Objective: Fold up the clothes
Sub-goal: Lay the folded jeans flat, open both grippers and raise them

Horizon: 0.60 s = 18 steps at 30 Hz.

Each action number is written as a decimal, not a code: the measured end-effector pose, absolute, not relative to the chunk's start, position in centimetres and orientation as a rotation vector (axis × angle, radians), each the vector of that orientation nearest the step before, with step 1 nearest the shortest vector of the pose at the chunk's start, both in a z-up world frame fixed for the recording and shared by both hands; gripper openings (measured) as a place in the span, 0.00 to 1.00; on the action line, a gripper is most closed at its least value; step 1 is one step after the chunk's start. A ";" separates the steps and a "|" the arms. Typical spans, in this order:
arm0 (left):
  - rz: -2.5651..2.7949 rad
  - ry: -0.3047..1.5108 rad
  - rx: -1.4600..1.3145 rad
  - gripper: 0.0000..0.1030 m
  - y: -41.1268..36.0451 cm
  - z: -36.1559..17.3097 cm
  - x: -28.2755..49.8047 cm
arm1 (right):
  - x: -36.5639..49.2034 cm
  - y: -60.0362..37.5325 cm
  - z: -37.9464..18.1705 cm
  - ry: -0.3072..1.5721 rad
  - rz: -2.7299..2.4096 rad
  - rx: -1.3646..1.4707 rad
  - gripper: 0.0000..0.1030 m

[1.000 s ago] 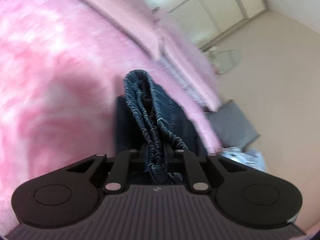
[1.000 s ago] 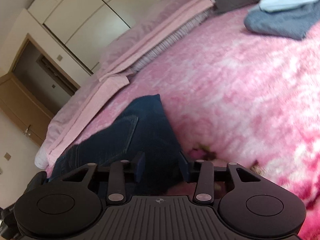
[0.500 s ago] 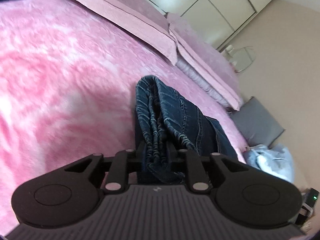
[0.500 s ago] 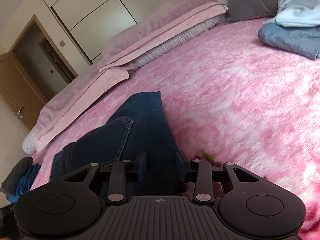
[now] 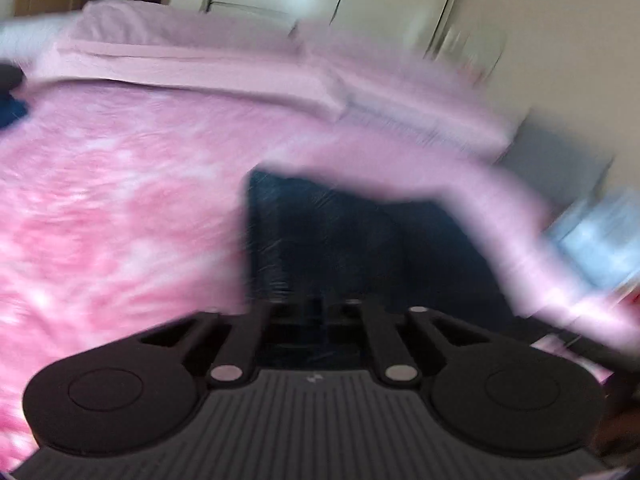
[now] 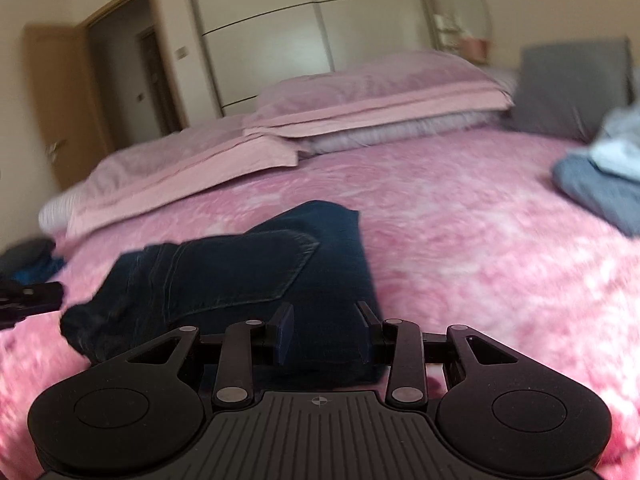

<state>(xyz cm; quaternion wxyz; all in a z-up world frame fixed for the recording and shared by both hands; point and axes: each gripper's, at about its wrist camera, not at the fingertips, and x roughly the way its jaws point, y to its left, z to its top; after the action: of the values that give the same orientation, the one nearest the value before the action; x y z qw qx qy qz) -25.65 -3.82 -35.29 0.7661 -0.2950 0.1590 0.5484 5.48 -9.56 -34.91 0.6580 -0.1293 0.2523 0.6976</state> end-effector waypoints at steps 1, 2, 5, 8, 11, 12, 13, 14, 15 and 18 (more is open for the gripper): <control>1.200 0.342 -0.633 0.03 -3.8 -36.3 -25.8 | 4.9 -9.0 -35.6 0.562 1.582 -0.338 0.35; 1.208 0.338 -0.626 0.03 -3.8 -37.4 -26.0 | 4.4 -8.5 -36.3 0.553 1.583 -0.383 0.35; 1.218 0.326 -0.653 0.03 -3.8 -37.1 -26.4 | 2.9 -7.2 -37.5 0.485 1.582 -0.463 0.35; 1.253 0.361 -0.676 0.03 -3.9 -35.7 -25.9 | 2.5 -6.6 -36.9 0.500 1.560 -0.501 0.35; 1.275 0.351 -0.716 0.05 -5.8 -33.2 -26.0 | 3.1 -8.3 -35.7 0.523 1.548 -0.465 0.35; 1.287 0.361 -0.729 0.07 -6.5 -32.7 -26.0 | 3.4 -9.6 -35.2 0.528 1.543 -0.437 0.35; 1.300 0.371 -0.742 0.09 -7.3 -32.2 -25.9 | 3.6 -10.6 -34.8 0.546 1.536 -0.409 0.35; 1.307 0.385 -0.757 0.11 -8.3 -31.9 -25.7 | 3.7 -11.6 -34.4 0.565 1.528 -0.382 0.36; 1.312 0.392 -0.769 0.12 -9.5 -31.7 -25.5 | 3.6 -12.5 -34.4 0.604 1.522 -0.372 0.36; 1.314 0.421 -0.795 0.18 -12.6 -31.7 -24.9 | 3.1 -14.8 -34.3 0.692 1.521 -0.372 0.36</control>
<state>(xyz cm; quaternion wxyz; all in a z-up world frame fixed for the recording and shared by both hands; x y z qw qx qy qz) -24.91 -12.57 -31.67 0.6995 -0.3569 0.1888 0.5896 3.09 -14.79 -34.30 0.6553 -0.1642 0.3054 0.6710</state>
